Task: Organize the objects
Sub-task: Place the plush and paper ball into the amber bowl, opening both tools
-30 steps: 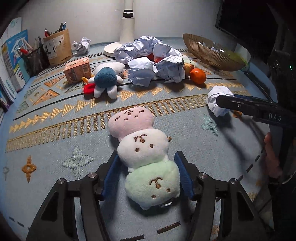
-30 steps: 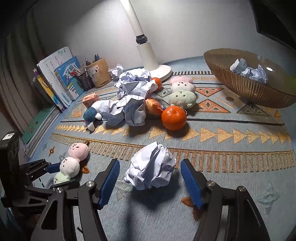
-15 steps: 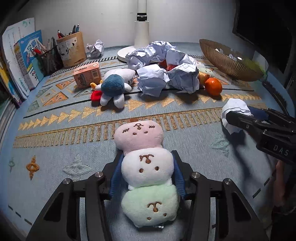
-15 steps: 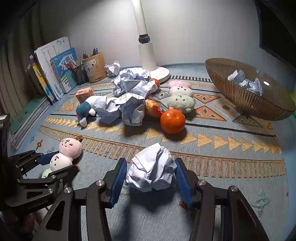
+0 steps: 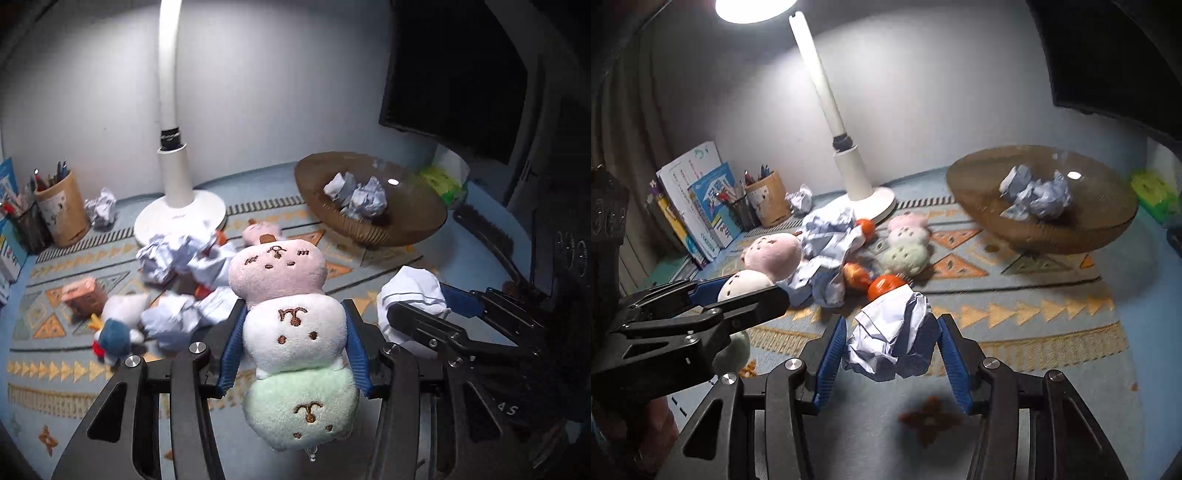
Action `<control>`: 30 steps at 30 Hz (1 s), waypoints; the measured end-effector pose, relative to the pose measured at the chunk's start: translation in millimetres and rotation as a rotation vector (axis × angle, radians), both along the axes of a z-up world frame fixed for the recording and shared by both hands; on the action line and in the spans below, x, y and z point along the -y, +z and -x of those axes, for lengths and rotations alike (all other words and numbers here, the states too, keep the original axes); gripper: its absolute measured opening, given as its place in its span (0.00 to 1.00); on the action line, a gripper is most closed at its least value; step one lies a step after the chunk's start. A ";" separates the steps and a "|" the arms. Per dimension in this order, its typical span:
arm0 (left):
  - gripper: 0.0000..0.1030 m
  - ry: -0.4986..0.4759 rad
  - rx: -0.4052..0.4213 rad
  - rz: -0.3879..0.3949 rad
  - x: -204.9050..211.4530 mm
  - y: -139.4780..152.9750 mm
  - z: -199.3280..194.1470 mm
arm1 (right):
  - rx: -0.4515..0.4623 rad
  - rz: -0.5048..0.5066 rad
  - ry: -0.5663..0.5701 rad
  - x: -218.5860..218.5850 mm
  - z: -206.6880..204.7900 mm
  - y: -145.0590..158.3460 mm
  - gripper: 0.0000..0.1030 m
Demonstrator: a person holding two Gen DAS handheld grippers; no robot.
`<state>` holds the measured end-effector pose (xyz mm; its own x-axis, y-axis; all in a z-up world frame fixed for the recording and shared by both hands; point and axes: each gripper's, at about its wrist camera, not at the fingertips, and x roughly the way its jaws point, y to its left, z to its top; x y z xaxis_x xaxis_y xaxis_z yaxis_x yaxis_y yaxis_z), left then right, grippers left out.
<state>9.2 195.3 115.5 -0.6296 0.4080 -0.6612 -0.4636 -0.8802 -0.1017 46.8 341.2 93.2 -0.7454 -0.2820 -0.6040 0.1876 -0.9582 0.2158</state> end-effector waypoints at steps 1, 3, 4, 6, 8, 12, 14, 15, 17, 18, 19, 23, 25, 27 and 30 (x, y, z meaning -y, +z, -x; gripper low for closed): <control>0.45 -0.009 -0.016 -0.007 -11.4 6.7 6.3 | -0.024 -0.005 -0.019 -11.0 1.3 11.6 0.48; 0.45 -0.028 -0.048 -0.035 -31.9 20.6 19.1 | -0.073 -0.012 -0.069 -33.7 6.4 37.1 0.48; 0.45 -0.038 -0.059 -0.057 -42.0 27.3 26.5 | -0.100 -0.011 -0.096 -45.7 9.7 49.7 0.48; 0.45 -0.050 -0.075 -0.106 -57.6 38.3 41.6 | -0.150 0.001 -0.156 -68.6 19.3 72.4 0.48; 0.45 -0.065 -0.081 -0.146 -71.4 45.3 57.4 | -0.186 0.023 -0.215 -90.5 30.9 89.4 0.48; 0.45 -0.080 -0.055 -0.173 -93.0 42.0 89.2 | -0.184 0.071 -0.315 -128.5 55.5 101.6 0.48; 0.45 -0.079 -0.034 -0.177 -99.5 35.1 101.9 | -0.153 0.094 -0.338 -140.6 70.2 97.8 0.48; 0.45 -0.076 -0.026 -0.178 -101.9 31.6 107.1 | -0.137 0.104 -0.343 -144.0 77.4 94.8 0.48; 0.45 -0.076 -0.014 -0.184 -107.0 25.9 116.3 | -0.108 0.106 -0.350 -149.4 90.5 89.3 0.49; 0.46 -0.075 -0.013 -0.187 -109.6 24.0 120.0 | -0.096 0.099 -0.357 -149.5 95.9 85.7 0.50; 0.50 -0.070 -0.018 -0.191 -111.9 22.7 123.4 | -0.082 0.091 -0.369 -150.8 102.3 81.7 0.50; 0.88 -0.062 0.000 -0.231 -114.2 19.7 133.1 | -0.019 0.123 -0.403 -160.0 119.3 62.7 0.66; 0.88 -0.069 0.020 -0.242 -106.8 21.0 131.4 | 0.001 0.137 -0.420 -165.7 119.3 56.3 0.66; 0.88 -0.066 0.010 -0.243 -95.0 24.2 121.9 | 0.005 0.141 -0.418 -165.5 112.3 53.5 0.66; 0.88 -0.053 -0.013 -0.240 -70.8 32.0 104.9 | 0.004 0.121 -0.415 -159.2 97.7 52.6 0.66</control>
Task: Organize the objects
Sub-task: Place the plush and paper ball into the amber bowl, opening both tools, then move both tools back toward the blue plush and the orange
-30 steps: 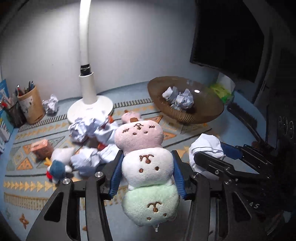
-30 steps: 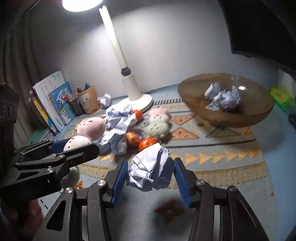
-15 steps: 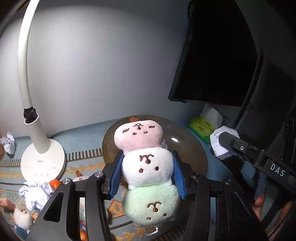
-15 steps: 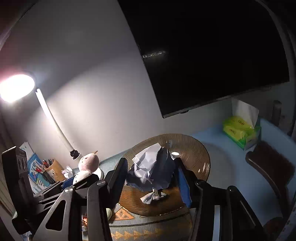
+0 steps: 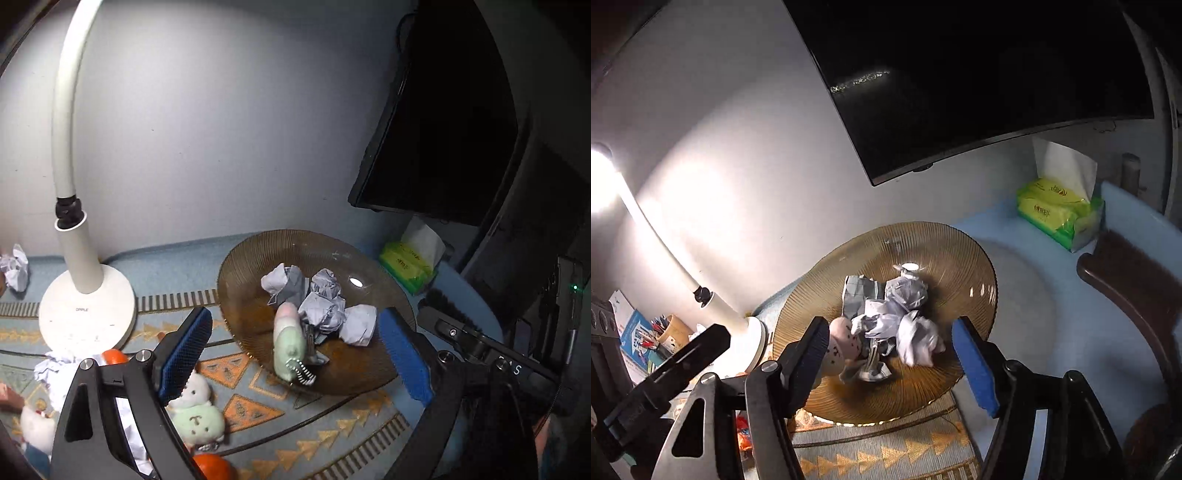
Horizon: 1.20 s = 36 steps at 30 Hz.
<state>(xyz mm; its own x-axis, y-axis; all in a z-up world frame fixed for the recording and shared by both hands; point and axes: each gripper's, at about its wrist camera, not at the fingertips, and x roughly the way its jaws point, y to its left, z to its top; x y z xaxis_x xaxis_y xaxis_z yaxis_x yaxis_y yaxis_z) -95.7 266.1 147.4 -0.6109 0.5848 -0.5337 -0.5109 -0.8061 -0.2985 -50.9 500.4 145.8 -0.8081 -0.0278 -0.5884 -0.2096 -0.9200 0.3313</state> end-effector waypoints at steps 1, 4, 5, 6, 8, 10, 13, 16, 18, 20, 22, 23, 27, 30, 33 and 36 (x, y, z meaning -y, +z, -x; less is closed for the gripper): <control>0.88 0.008 -0.010 0.000 9.9 3.4 -7.6 | -0.004 -0.004 0.008 3.8 -5.3 1.0 0.66; 0.88 0.049 -0.046 0.004 41.9 20.4 -30.2 | -0.019 -0.012 0.043 19.9 -19.8 8.0 0.66; 0.88 0.065 -0.061 0.003 53.9 26.5 -39.4 | -0.024 -0.014 0.056 26.4 -23.5 11.7 0.66; 0.88 0.083 -0.079 0.001 67.8 33.6 -48.2 | -0.031 -0.017 0.067 33.0 -27.4 16.4 0.66; 0.89 0.127 -0.114 -0.002 96.7 48.9 -65.6 | -0.055 -0.021 0.094 47.2 -36.5 27.6 0.66; 1.00 0.179 -0.148 0.004 125.7 61.0 -81.8 | -0.081 -0.025 0.125 64.1 -46.7 38.9 0.66; 1.00 0.269 -0.182 0.013 173.9 60.8 -110.6 | -0.104 -0.035 0.179 93.8 -61.9 45.7 0.67; 1.00 0.401 -0.167 0.072 222.5 35.4 -125.5 | -0.089 -0.048 0.223 126.4 -76.6 29.1 0.88; 1.00 0.488 -0.131 0.117 251.7 5.6 -127.1 | -0.073 -0.039 0.248 145.1 -82.4 6.3 0.92; 0.99 0.542 -0.068 0.147 273.4 -27.9 -121.1 | -0.044 -0.045 0.270 162.4 -83.7 -17.3 0.92; 0.99 0.566 -0.010 0.150 291.3 -57.9 -115.5 | -0.013 -0.068 0.279 175.5 -81.9 -37.2 0.92; 0.99 0.575 0.011 0.146 296.9 -70.2 -112.6 | -0.002 -0.082 0.285 181.1 -80.0 -45.4 0.92; 0.99 0.591 0.057 0.111 312.1 -99.1 -110.5 | 0.012 -0.180 0.298 199.6 -76.3 -63.2 0.92; 0.99 0.580 0.060 0.126 307.3 -102.3 -111.3 | 0.032 -0.204 0.311 205.9 -74.5 -80.6 0.92; 0.99 0.573 0.035 0.164 298.1 -101.0 -114.9 | 0.058 -0.245 0.300 210.3 -70.1 -84.8 0.92; 0.99 0.559 0.017 0.198 290.7 -100.5 -116.8 | 0.072 -0.252 0.306 212.4 -68.1 -87.0 0.92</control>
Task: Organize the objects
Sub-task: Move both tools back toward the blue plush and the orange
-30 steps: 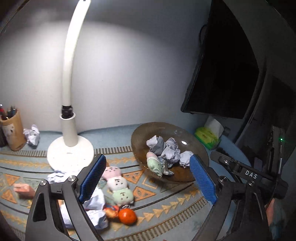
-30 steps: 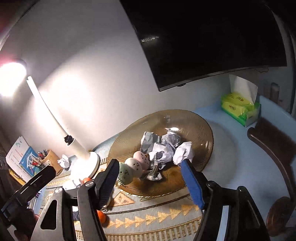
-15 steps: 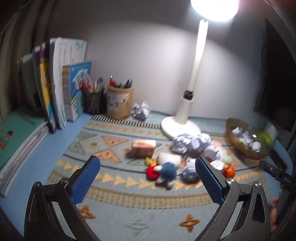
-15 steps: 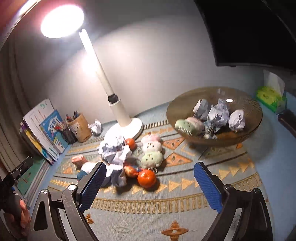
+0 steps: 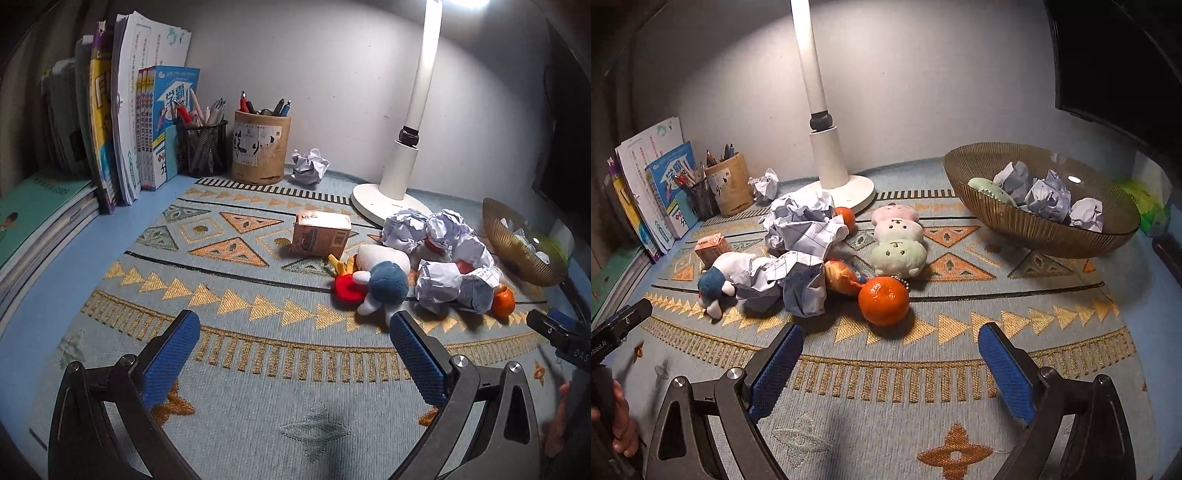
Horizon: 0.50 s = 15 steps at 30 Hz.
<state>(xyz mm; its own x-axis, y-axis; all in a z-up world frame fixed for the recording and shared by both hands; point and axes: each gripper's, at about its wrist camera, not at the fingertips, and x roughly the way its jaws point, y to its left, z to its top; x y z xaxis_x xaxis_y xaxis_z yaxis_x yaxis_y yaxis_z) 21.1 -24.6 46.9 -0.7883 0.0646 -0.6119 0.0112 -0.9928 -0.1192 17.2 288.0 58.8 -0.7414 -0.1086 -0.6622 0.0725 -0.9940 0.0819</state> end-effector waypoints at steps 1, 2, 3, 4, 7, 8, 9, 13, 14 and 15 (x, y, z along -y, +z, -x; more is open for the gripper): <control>0.99 -0.003 -0.001 0.007 -1.2 0.1 -0.2 | 0.001 -0.004 -0.006 -0.2 0.6 -0.3 0.92; 0.99 -0.008 0.000 0.011 -2.1 0.1 -0.3 | 0.002 -0.004 -0.008 -0.8 0.4 -0.1 0.92; 0.99 -0.010 0.000 0.014 -2.6 0.2 -0.2 | 0.002 -0.001 -0.008 -1.4 0.6 0.0 0.92; 0.99 -0.011 0.001 0.015 -2.9 0.3 -0.4 | 0.002 0.001 -0.008 -1.7 0.5 -0.2 0.92; 0.99 -0.013 0.010 0.007 -2.0 -0.1 0.8 | 0.008 -0.001 -0.012 -2.1 1.8 -0.8 0.92; 0.99 -0.015 0.018 0.005 -1.8 -0.6 2.5 | 0.014 -0.006 -0.018 -2.3 2.8 -1.5 0.92; 0.99 -0.020 0.030 0.004 -2.1 -1.2 4.4 | 0.023 -0.010 -0.026 -2.7 4.1 -2.5 0.92; 0.99 -0.061 0.081 0.002 -9.1 0.4 16.0 | 0.050 0.022 -0.033 -9.3 10.1 -4.7 0.92; 0.99 -0.074 0.094 -0.002 -12.4 2.5 20.7 | 0.066 0.041 -0.028 -12.0 13.1 -5.4 0.90; 0.99 -0.093 0.111 -0.007 -16.3 4.4 26.7 | 0.088 0.061 -0.023 -14.0 16.5 -6.6 0.80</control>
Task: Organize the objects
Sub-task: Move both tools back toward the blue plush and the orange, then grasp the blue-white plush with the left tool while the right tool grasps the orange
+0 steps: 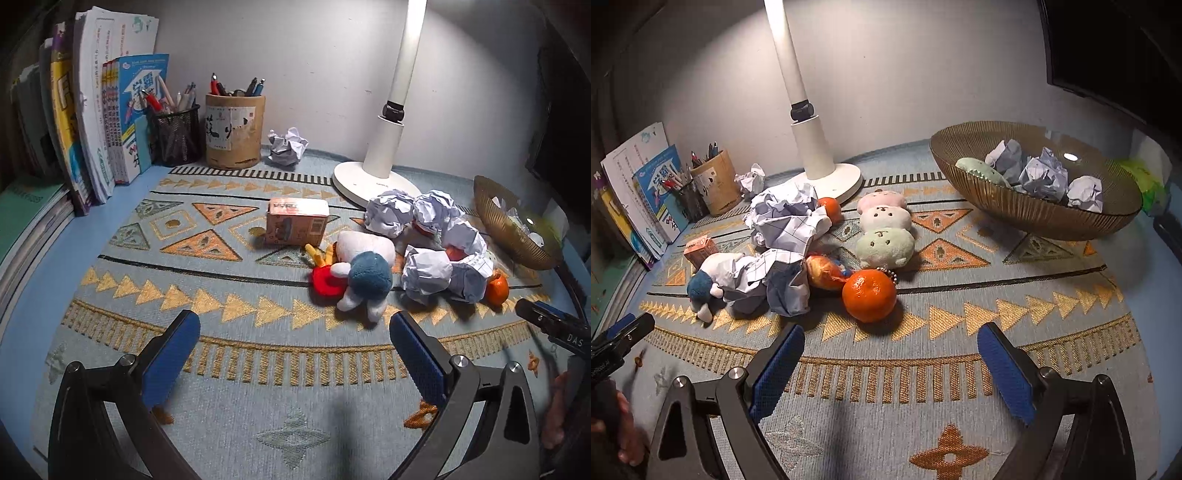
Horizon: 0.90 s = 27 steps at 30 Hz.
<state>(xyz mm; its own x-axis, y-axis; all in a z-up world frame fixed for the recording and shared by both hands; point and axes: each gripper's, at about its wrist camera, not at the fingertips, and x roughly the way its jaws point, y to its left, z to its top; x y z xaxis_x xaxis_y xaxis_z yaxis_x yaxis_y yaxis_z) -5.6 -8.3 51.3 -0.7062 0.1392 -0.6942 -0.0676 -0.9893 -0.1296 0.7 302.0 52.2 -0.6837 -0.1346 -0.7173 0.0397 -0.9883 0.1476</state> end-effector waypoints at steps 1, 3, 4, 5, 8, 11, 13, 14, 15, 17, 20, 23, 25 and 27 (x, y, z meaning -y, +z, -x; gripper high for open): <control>0.99 -0.020 0.013 -0.004 -4.4 1.2 6.1 | 0.028 0.020 0.005 -2.0 4.1 -1.5 0.74; 0.99 -0.049 0.037 0.008 -14.9 2.0 20.2 | 0.087 0.035 0.008 -3.5 13.7 -4.0 0.63; 0.99 -0.055 0.050 0.018 -20.3 0.9 28.0 | 0.107 0.037 0.002 -3.4 18.1 -4.5 0.62; 0.99 -0.062 0.062 0.026 -25.3 -1.1 35.6 | 0.120 0.047 0.003 -3.3 22.2 -4.2 0.59; 0.92 -0.090 0.079 0.011 -37.1 -9.4 52.9 | 0.112 0.043 0.008 1.1 31.5 -0.3 0.58; 0.82 -0.109 0.104 0.018 -47.9 -19.0 63.2 | 0.107 -0.001 0.015 11.2 41.2 -3.6 0.57; 0.71 -0.114 0.100 0.032 -53.9 -23.1 66.9 | 0.121 -0.024 0.020 17.0 49.3 -10.4 0.52; 0.66 -0.124 0.103 0.027 -56.0 -25.3 68.7 | 0.130 -0.037 0.019 19.3 53.1 -13.8 0.44; 0.52 -0.135 0.105 0.019 -57.2 -27.3 70.2 | 0.135 -0.036 0.026 20.7 55.9 -16.8 0.38; 0.46 -0.149 0.083 0.016 -58.7 -25.8 68.0 | 0.122 -0.035 0.035 22.0 56.5 -19.8 0.37; 0.38 -0.161 0.067 0.007 -57.8 -23.3 65.0 | 0.099 -0.037 0.041 22.2 52.8 -17.1 0.36; 0.37 -0.157 0.051 -0.026 -52.3 -16.0 54.3 | 0.071 -0.008 0.050 17.8 47.4 -11.6 0.36; 0.37 -0.146 0.039 -0.047 -46.4 -8.3 39.8 | 0.069 0.009 0.043 12.3 40.9 -8.9 0.36; 0.37 -0.126 0.028 -0.046 -41.1 -2.1 21.3 | 0.062 0.031 0.048 3.9 26.7 -4.3 0.36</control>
